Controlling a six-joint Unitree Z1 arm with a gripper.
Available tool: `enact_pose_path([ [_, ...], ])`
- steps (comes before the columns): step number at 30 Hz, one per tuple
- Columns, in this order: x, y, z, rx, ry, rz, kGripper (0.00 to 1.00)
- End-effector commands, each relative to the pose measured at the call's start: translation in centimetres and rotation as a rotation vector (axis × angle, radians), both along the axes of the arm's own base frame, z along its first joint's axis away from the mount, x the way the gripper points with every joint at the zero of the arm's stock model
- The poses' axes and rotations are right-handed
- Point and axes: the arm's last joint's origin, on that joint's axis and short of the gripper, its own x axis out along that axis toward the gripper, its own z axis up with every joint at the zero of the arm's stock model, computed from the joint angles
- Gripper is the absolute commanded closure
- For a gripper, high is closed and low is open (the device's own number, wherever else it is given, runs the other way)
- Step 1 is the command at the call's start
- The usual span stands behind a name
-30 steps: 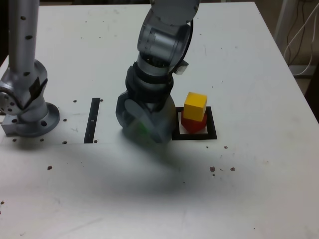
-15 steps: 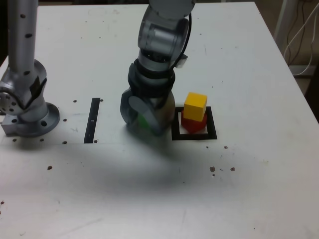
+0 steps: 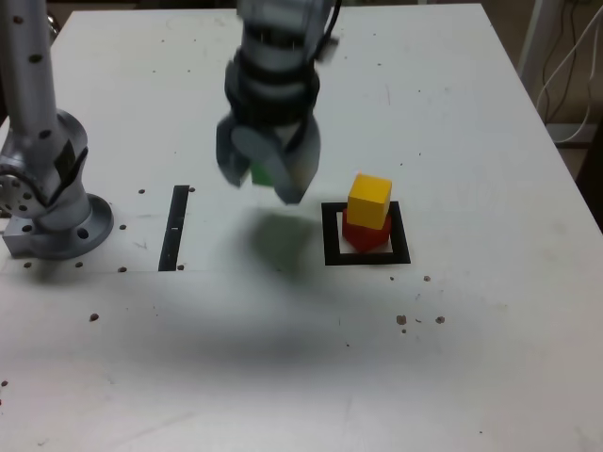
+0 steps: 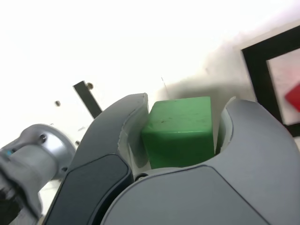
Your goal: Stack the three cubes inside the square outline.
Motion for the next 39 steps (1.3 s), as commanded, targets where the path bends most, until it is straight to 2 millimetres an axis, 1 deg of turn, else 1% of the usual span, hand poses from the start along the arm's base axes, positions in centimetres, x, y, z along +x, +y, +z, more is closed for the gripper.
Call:
enact_pose_path([
  [1,0.0,0.0,1.4,0.004,0.021,0.0,0.86],
  [5,0.9,-0.1,4.8,-0.005,-0.009,-0.013,0.87],
  [7,1.4,-0.2,6.1,-0.012,-0.034,-0.02,0.87],
  [9,2.0,-0.3,6.9,-0.019,-0.055,-0.024,0.87],
  [11,2.5,-0.4,7.2,-0.027,-0.069,-0.022,0.88],
  [23,5.9,-1.9,5.7,-0.053,-0.071,0.004,0.88],
  [39,8.5,-3.0,3.6,-0.078,-0.086,0.004,0.88],
])
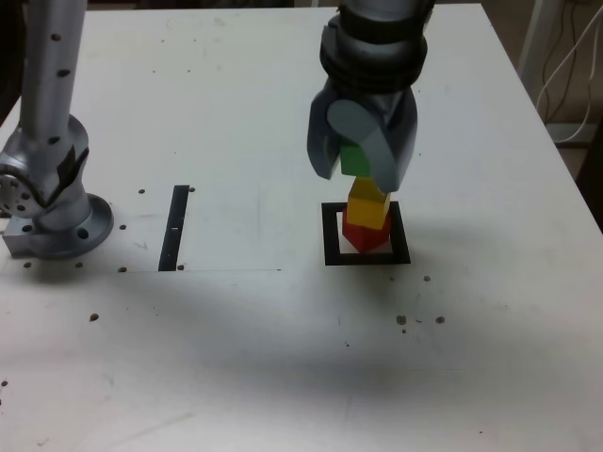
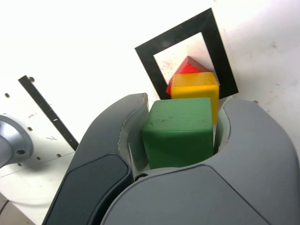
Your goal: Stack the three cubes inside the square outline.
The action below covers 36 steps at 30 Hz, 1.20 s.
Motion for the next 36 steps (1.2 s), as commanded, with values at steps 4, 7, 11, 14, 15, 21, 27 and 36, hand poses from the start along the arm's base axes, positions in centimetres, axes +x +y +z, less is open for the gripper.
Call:
enact_pose_path([
  [4,0.5,-0.3,-0.6,-0.008,0.0,-0.001,0.88],
  [7,0.5,-0.3,-0.9,-0.008,0.009,-0.001,0.88],
  [11,0.8,-0.3,-1.4,-0.006,0.022,-0.001,0.88],
  [14,1.1,-0.4,-1.8,-0.005,0.027,-0.001,0.88],
  [15,1.1,-0.4,-1.9,-0.005,0.028,-0.001,0.88],
  [21,1.4,-0.5,-2.3,-0.005,0.035,-0.005,0.8],
  [27,1.3,-0.5,-2.5,-0.012,0.05,-0.008,0.42],
  [36,0.4,-0.4,-0.3,0.003,0.007,-0.018,0.0],
])
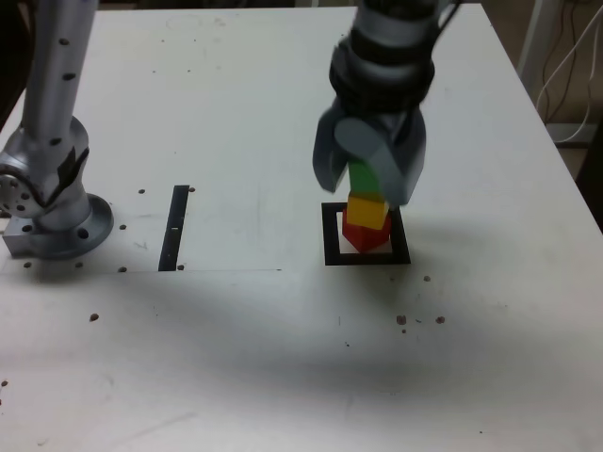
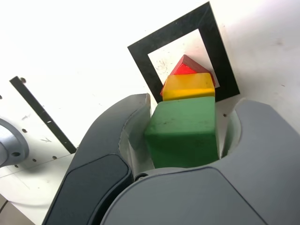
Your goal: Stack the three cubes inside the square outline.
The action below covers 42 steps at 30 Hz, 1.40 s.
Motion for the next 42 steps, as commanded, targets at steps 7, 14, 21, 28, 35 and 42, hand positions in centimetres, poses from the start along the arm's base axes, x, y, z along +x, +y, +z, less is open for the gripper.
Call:
enact_pose_path([
  [7,-0.2,-0.2,0.5,0.0,0.016,-0.008,0.0],
  [14,-0.5,-0.1,0.5,0.008,0.036,-0.011,0.0],
  [21,-0.7,-0.1,0.5,0.007,0.052,-0.015,0.0],
  [28,-2.0,0.0,1.2,0.003,0.074,-0.007,0.0],
  [35,-5.8,0.7,3.4,-0.007,0.046,0.019,0.0],
  [42,-9.7,1.5,4.1,-0.006,0.047,0.044,0.0],
])
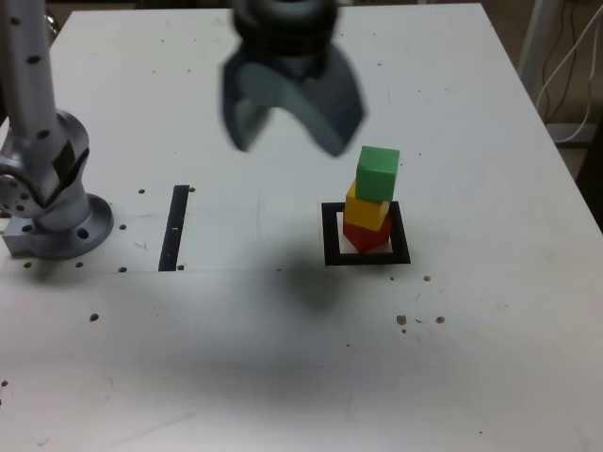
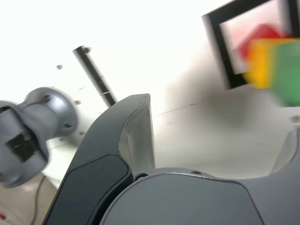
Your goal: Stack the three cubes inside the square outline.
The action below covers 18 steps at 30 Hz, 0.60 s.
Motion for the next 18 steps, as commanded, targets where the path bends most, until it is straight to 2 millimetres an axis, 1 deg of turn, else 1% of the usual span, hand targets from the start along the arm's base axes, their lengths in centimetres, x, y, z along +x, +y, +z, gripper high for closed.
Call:
enact_pose_path([
  [1,-1.0,0.2,0.1,-0.001,-0.005,0.011,0.0],
  [6,-3.0,0.6,-1.3,0.003,0.025,0.039,0.0],
  [12,-4.3,0.9,-3.9,-0.005,0.046,0.062,0.0],
  [15,-5.0,1.4,-4.5,-0.012,0.045,0.078,0.0],
  [18,-6.1,2.0,-4.6,-0.016,0.034,0.098,0.0],
])
